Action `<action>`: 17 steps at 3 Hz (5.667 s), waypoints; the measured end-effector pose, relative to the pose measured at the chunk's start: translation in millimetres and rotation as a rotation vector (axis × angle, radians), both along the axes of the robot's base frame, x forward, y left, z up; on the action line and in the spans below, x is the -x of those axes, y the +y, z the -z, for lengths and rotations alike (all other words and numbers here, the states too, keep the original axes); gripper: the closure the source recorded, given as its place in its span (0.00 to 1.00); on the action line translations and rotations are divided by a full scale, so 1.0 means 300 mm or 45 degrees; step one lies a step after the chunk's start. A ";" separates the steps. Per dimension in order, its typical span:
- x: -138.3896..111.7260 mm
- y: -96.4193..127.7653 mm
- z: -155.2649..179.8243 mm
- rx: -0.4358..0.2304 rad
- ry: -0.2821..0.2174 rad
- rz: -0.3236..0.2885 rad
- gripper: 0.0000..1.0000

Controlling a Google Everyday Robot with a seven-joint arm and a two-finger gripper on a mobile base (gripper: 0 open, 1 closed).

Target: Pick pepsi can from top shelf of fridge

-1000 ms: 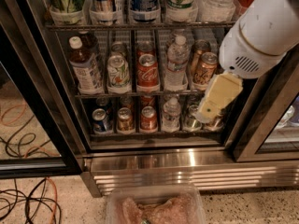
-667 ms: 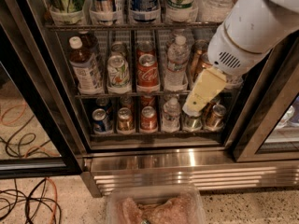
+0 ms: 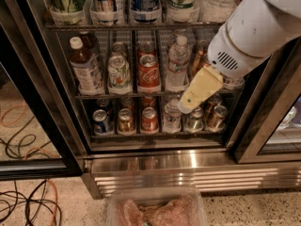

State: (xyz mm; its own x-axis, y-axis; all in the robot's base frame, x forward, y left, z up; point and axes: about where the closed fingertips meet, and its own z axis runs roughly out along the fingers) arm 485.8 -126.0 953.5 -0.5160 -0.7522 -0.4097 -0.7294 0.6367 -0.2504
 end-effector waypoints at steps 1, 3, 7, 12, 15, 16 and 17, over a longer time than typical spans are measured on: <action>-0.035 0.057 0.003 -0.143 -0.052 0.125 0.00; -0.072 0.085 0.018 -0.396 0.009 0.435 0.00; -0.227 0.282 -0.031 -0.620 -0.083 0.548 0.00; -0.321 0.358 -0.250 -0.833 -0.449 0.518 0.11; -0.393 0.365 -0.365 -0.833 -0.625 0.452 0.27; -0.438 0.371 -0.371 -0.807 -0.653 0.440 0.27; -0.481 0.382 -0.379 -0.795 -0.672 0.430 0.28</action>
Offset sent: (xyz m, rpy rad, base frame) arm 0.0323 0.0254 -0.0114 0.3947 0.0447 -0.5271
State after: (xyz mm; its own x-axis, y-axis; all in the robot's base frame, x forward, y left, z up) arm 630.1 -11.4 1067.4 -0.2977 -0.1532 -0.9423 -0.3654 0.9301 -0.0357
